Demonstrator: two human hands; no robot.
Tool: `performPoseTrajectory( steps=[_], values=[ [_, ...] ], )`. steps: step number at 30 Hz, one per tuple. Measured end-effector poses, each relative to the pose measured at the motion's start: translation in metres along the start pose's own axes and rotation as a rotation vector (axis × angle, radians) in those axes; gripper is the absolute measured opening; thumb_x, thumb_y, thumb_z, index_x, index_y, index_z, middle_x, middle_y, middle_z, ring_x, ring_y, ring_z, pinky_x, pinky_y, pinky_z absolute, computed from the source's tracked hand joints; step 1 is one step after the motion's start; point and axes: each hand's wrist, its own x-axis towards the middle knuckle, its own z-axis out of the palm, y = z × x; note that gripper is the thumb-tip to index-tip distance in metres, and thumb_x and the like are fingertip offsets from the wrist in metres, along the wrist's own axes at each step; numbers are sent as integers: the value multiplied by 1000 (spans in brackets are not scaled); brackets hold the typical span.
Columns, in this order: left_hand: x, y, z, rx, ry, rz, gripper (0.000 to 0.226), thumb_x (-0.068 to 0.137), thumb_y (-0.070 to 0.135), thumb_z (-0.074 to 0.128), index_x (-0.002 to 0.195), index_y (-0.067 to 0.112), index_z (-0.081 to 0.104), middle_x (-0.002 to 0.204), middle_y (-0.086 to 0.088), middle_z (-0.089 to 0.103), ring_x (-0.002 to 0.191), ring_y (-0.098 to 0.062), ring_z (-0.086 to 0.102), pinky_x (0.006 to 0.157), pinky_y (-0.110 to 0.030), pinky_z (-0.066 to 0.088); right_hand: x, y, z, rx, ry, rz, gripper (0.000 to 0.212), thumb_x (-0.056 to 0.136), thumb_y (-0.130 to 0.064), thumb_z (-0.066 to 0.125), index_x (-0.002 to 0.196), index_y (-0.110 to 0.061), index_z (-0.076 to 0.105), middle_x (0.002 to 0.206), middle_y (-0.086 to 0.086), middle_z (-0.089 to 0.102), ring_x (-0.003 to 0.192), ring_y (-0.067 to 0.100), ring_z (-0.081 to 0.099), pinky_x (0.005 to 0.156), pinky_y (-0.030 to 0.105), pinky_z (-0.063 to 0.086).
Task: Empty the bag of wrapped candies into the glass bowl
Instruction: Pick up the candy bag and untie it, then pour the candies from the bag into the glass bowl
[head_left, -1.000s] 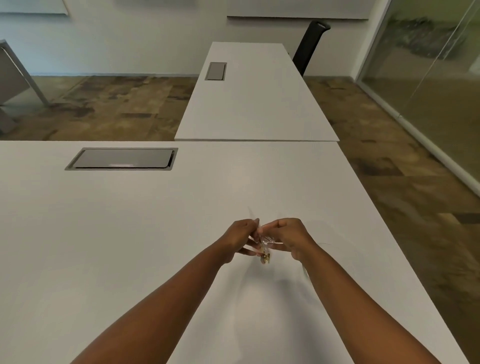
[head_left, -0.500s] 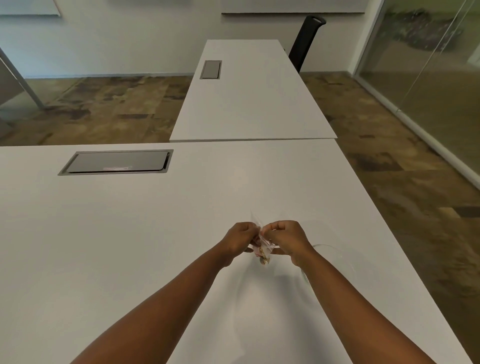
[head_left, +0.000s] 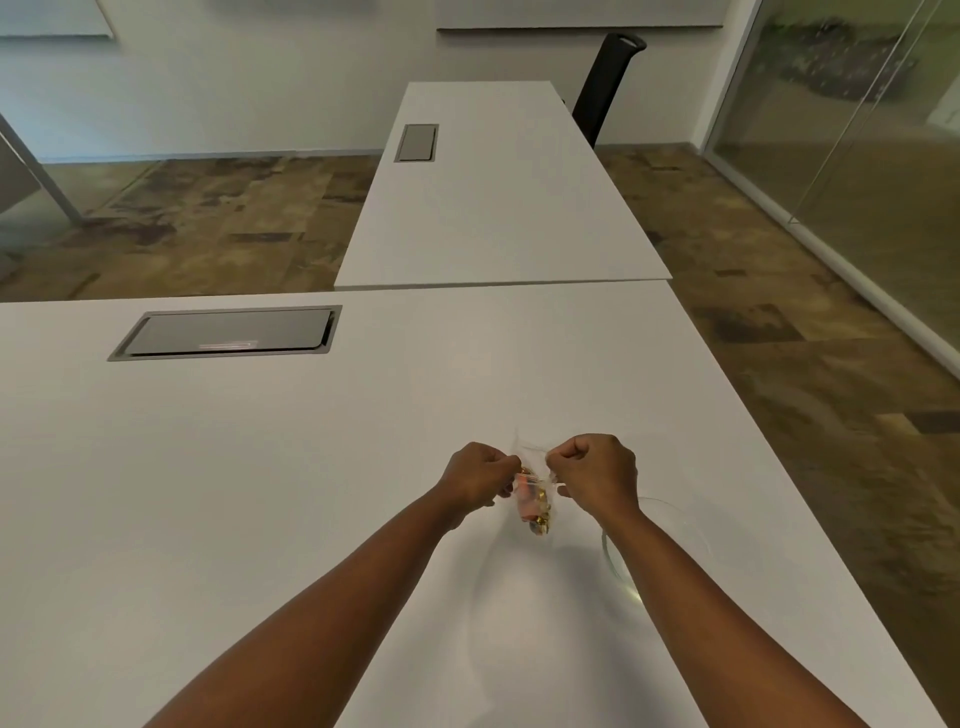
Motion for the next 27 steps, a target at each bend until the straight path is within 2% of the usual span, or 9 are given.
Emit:
performPoseTrajectory(
  steps=[2, 5, 8, 13, 16, 19, 22, 24, 27],
  values=[
    [1, 1, -2, 11, 9, -5, 22, 87, 19, 49, 78, 5, 64, 66, 0, 58, 63, -10, 55, 59, -22, 45, 2, 1, 0, -22, 15, -14, 14, 74, -8, 63, 62, -11, 68, 74, 9, 74, 74, 30, 71, 75, 43, 60],
    [3, 2, -6, 4, 25, -16, 25, 85, 18, 50, 63, 8, 57, 65, 0, 57, 66, -13, 57, 59, -23, 45, 6, 2, -1, -32, 27, -17, 12, 73, -8, 61, 66, -6, 71, 78, 10, 76, 76, 30, 71, 75, 44, 60],
    [5, 2, -9, -23, 60, -30, 32, 85, 15, 49, 54, 11, 50, 63, 0, 55, 72, -19, 59, 58, -24, 45, 9, 3, -4, -28, 33, -5, 13, 73, -9, 62, 62, -11, 68, 76, 11, 75, 76, 30, 71, 75, 44, 60],
    [8, 4, -8, -77, 104, -52, 30, 84, 15, 50, 55, 11, 49, 65, -2, 57, 66, -17, 62, 57, -24, 48, 10, 3, -6, -1, 44, 46, 14, 73, -14, 64, 59, -13, 62, 74, 10, 74, 75, 30, 71, 76, 44, 60],
    [10, 4, -3, -127, 153, -60, 26, 83, 17, 51, 59, 11, 48, 73, -6, 60, 62, -13, 64, 57, -26, 50, 10, 5, -8, 86, 34, 95, 19, 75, -11, 62, 57, -13, 57, 63, 7, 67, 69, 27, 72, 74, 41, 61],
    [9, 8, 2, -185, 156, -49, 24, 84, 16, 51, 61, 11, 47, 69, -5, 58, 62, -13, 64, 57, -26, 51, 11, 9, -12, 247, -81, 119, 14, 81, -8, 63, 67, -7, 62, 71, 11, 65, 63, 19, 64, 64, 32, 59],
    [9, 12, 3, -176, 145, -40, 19, 85, 16, 50, 68, 8, 51, 67, -1, 57, 62, -12, 64, 55, -25, 50, 14, 14, -25, 326, -292, 110, 18, 85, -26, 64, 77, -10, 67, 74, 5, 64, 75, 19, 61, 69, 29, 53],
    [9, 13, 2, -177, 143, -40, 17, 85, 16, 51, 70, 8, 53, 68, -1, 57, 63, -13, 64, 54, -25, 49, 21, 22, -37, 224, -307, 66, 22, 84, -32, 64, 86, -12, 71, 83, 2, 67, 87, 19, 61, 78, 32, 49],
    [10, 13, 2, -159, 147, -38, 17, 85, 16, 51, 71, 8, 54, 73, -3, 60, 62, -13, 64, 54, -25, 49, 34, 46, -63, -258, -281, 13, 34, 78, -26, 72, 108, -9, 69, 107, 7, 69, 105, 21, 61, 90, 27, 43]
  ],
)
